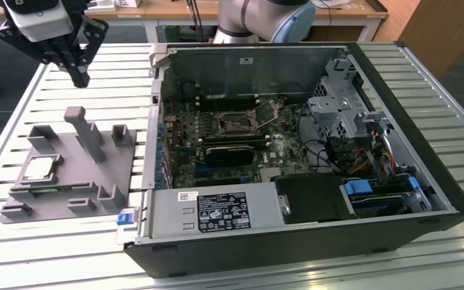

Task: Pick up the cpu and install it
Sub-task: 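Reach for the cpu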

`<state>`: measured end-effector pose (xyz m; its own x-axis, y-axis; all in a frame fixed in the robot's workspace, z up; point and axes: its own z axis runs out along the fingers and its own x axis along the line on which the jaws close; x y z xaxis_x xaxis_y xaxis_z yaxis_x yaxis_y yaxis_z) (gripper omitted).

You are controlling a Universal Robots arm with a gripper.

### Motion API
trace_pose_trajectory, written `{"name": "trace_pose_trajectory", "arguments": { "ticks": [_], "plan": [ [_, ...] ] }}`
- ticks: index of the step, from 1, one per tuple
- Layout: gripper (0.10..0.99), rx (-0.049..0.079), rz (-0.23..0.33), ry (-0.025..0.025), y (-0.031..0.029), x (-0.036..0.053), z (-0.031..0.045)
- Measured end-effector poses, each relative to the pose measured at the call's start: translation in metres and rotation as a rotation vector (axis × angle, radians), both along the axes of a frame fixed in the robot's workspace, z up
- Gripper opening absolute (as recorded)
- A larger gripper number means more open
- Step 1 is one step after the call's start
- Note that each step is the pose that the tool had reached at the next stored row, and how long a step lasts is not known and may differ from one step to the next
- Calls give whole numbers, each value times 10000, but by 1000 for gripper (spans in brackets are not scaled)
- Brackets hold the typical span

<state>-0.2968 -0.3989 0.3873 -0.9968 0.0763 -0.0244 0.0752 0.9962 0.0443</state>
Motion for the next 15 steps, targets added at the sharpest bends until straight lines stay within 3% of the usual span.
{"name": "trace_pose_trajectory", "arguments": {
  "ticks": [15],
  "plan": [
    [106, 0, 1, 0, 0, -83, -5]
  ]
}}
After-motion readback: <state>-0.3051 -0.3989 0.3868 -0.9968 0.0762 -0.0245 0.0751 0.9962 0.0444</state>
